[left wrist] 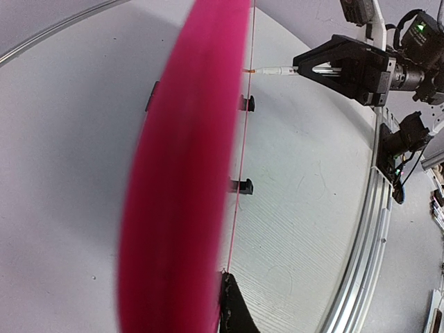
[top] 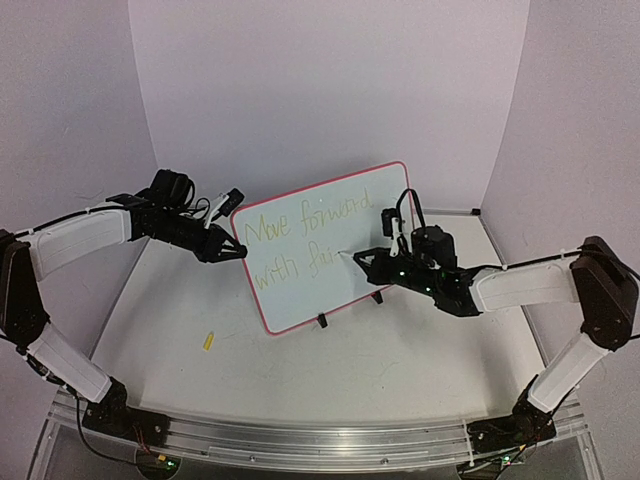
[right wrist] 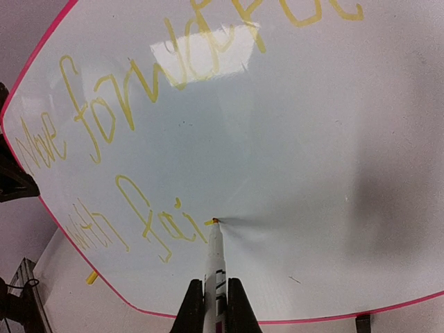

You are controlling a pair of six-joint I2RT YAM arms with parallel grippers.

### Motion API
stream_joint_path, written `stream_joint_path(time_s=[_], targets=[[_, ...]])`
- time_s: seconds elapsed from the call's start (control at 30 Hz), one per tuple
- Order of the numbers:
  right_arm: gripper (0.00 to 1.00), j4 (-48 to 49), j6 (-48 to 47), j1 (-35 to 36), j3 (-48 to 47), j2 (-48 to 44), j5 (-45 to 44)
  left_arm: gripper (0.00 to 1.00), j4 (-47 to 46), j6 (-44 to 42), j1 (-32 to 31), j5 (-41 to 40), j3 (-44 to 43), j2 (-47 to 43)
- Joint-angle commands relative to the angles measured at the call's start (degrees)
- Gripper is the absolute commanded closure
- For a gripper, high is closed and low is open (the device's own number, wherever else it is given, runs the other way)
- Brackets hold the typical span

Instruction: Write a sentence on the whiteboard

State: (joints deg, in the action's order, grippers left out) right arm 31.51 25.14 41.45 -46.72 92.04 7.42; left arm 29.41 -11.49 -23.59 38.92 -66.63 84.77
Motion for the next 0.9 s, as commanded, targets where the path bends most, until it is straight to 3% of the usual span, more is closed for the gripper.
stream_joint_path(time_s=[0.0, 0.47, 0.87], targets=[[1.00, -0.1, 0.1, -0.3, -0.5, -2.3, -4.1, 1.00, 2.8, -3.2, -2.0, -5.1, 0.6, 2.3], [1.00, 2.1, -2.0, -0.2, -1.2, -4.4, 3.9, 1.00, 2.8, -3.2, -2.1, -5.1, 0.6, 2.4], [1.00, 1.4, -1.7, -0.3, -3.5, 0.9, 0.7, 1.00, 2.8, -3.2, -2.2, -5.1, 0.6, 2.7]])
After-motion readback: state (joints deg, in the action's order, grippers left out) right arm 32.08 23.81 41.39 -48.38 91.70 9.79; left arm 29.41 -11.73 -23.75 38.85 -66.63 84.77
